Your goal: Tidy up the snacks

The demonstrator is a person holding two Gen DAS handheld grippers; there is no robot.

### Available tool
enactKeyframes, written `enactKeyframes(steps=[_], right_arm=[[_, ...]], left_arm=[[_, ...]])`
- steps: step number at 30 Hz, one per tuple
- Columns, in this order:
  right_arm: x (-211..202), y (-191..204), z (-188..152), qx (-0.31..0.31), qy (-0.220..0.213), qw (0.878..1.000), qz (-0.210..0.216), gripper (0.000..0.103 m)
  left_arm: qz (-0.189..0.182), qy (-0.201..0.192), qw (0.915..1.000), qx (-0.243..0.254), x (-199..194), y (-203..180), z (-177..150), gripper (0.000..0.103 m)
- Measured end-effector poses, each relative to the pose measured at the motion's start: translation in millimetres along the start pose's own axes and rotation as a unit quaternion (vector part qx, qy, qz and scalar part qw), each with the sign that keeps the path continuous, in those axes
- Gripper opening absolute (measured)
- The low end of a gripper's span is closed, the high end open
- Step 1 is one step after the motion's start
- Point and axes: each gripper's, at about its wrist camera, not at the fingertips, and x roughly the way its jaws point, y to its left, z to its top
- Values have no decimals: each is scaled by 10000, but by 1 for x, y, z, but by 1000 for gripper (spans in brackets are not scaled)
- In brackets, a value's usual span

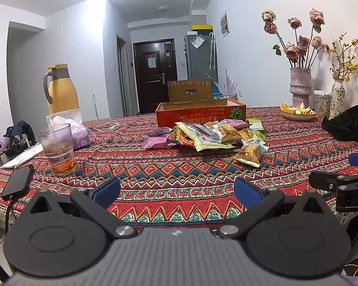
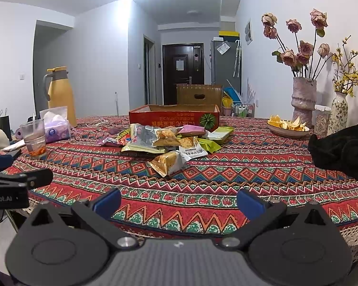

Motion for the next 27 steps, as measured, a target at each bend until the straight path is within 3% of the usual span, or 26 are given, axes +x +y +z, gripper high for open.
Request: enactKeyframes(steps=[27], right_arm=[[-1,1,-2,-15,-5,10000,6,103]], left_arm=[[107,54,9999,-29,0,3,1,103]])
